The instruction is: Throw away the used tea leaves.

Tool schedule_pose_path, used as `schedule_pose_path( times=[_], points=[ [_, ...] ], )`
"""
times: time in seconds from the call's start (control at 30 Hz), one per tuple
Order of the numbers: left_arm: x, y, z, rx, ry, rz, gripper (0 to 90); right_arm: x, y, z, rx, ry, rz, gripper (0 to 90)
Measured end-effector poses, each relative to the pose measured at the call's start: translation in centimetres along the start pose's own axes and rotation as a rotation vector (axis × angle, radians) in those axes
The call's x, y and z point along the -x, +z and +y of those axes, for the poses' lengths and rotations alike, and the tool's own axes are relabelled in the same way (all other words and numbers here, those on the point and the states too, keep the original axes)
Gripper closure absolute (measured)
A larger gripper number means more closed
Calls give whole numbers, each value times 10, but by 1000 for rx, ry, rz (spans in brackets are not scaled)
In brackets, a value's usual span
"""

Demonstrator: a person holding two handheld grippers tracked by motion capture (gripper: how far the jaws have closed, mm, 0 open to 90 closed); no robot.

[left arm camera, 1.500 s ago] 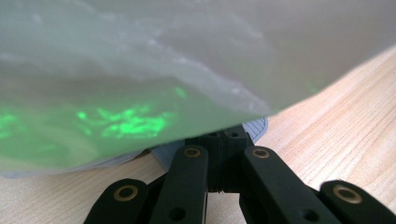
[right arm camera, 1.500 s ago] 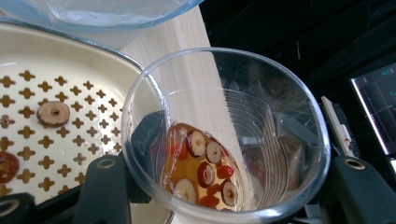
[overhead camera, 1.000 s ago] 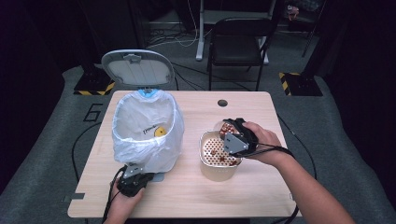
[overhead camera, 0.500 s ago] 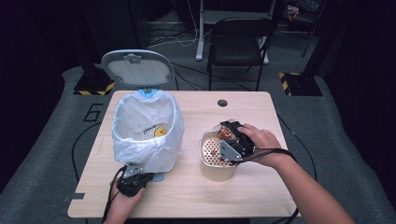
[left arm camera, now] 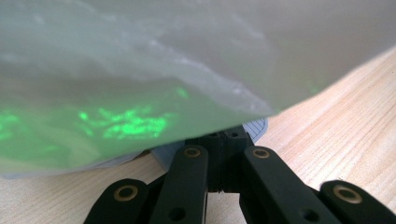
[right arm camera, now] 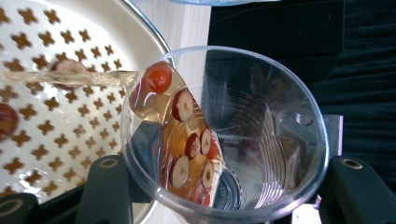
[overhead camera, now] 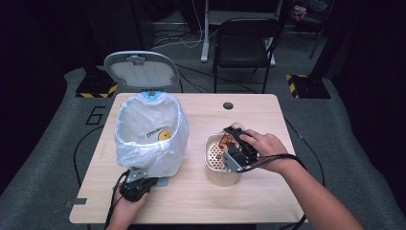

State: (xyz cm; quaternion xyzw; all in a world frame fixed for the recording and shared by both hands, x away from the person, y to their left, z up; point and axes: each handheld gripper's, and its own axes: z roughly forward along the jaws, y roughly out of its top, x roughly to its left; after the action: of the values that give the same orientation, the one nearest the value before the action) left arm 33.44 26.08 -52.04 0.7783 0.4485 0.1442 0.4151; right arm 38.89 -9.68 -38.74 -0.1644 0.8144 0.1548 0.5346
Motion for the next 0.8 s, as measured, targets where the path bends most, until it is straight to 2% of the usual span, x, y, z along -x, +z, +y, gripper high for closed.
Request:
schedule_pose_path(
  times=[0.2,0.23,0.3,0.4,0.53,0.6,0.8],
  points=[
    [0,0,0,2,0,-3,900,0,1,1,-23,-36,-12,407],
    [0,0,0,2,0,-3,900,-2,1,0,-33,-24,-19,407],
    [0,0,0,2,0,-3,900,-1,2,1,-39,-74,-19,408],
    [0,0,0,2,1,-3,900,-2,3,0,-42,-84,-19,408],
    [0,0,0,2,0,-4,900,-4,4,0,-57,-114,-23,408],
    [0,0,0,2,0,-3,900,-6,4,0,-65,-143,-30,408],
    [0,0,0,1,1,-4,900,-6,4,0,-77,-174,-36,410]
  ],
)
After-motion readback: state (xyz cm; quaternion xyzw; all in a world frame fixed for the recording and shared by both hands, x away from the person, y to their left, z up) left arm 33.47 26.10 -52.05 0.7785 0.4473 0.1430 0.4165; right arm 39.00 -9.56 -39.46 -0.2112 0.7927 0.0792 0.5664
